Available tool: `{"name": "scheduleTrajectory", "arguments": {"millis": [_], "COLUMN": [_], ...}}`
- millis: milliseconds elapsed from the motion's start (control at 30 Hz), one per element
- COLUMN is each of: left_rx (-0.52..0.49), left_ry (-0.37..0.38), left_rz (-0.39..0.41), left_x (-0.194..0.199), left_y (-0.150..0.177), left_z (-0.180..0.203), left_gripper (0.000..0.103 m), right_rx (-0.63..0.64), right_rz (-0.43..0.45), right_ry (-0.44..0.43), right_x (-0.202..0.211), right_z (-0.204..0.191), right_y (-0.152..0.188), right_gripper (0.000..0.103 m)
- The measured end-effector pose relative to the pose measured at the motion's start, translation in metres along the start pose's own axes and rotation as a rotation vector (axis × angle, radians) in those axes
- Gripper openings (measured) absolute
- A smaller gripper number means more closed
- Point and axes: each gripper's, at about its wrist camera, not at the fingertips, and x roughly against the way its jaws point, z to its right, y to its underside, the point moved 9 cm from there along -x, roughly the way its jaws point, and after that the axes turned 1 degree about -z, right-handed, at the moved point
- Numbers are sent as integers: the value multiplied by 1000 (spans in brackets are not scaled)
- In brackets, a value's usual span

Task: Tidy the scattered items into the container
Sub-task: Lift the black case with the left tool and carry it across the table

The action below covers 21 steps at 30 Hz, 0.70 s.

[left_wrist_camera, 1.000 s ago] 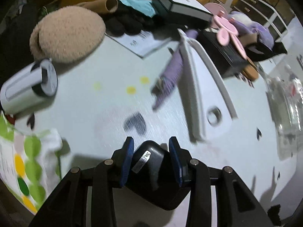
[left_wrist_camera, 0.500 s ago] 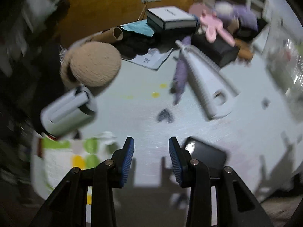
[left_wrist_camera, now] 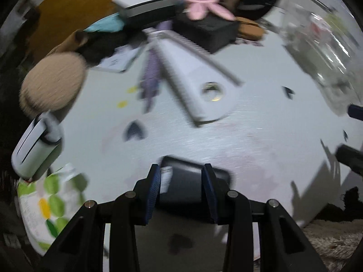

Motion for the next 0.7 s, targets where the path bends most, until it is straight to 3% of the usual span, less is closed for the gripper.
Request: {"name": "scheduleTrajectory", "arguments": {"millis": [133,233,467,633,700], "left_rx": [-25,7,30,18,10], "left_ry": [-12,-55,-219,-249,-259], "left_rz": [46,49,-28,-86,-69], "left_x": [10,20,26,13,11], "left_y": [-4,-5,18,34,31], "left_z": [7,-12,-62,-65,-63], "left_gripper": [38,38,38,38,38], "right_rx": [-76,-107,-75,-16,2], "right_rz": [-11,-19,-33,-33,-33], "right_ry": [31,36,13,2,3], "right_x": [2,3,-2,-5,-4], "right_z": [21,28,19,8,5], "right_y": [11,18,19,16,16], "right_gripper": [94,94,94,94,94]}}
